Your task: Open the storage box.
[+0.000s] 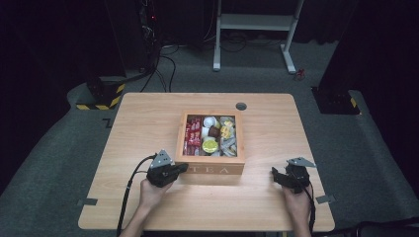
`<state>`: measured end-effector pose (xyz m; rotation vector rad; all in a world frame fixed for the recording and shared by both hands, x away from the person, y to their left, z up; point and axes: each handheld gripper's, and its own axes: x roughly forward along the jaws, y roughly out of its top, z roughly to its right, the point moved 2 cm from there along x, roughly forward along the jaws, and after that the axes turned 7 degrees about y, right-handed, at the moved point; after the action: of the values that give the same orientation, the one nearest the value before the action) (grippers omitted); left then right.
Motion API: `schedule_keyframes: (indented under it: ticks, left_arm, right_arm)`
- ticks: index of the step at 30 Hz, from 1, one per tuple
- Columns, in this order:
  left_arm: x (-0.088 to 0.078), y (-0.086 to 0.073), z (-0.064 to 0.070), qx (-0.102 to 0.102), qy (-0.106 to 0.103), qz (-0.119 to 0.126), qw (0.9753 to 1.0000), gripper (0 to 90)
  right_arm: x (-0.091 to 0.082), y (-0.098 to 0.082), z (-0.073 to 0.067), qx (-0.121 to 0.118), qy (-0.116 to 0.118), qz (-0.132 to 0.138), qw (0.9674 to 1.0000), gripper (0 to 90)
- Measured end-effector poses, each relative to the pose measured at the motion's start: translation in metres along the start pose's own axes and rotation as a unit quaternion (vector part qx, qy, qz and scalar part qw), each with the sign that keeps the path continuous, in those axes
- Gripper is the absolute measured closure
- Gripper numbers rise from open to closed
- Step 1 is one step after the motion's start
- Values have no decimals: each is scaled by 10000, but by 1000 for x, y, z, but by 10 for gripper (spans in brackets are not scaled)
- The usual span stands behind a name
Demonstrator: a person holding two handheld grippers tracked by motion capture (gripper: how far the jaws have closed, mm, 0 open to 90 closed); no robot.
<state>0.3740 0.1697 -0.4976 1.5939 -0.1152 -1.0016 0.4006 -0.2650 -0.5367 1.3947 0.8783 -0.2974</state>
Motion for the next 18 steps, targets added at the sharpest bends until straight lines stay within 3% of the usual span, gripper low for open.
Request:
schedule_keyframes:
  ticks: [18]
  left_arm:
    - [-1,4,-2,-145,-129,-10,9998,900]
  right_arm:
    - [0,0,0,-7,2,2,10000,298]
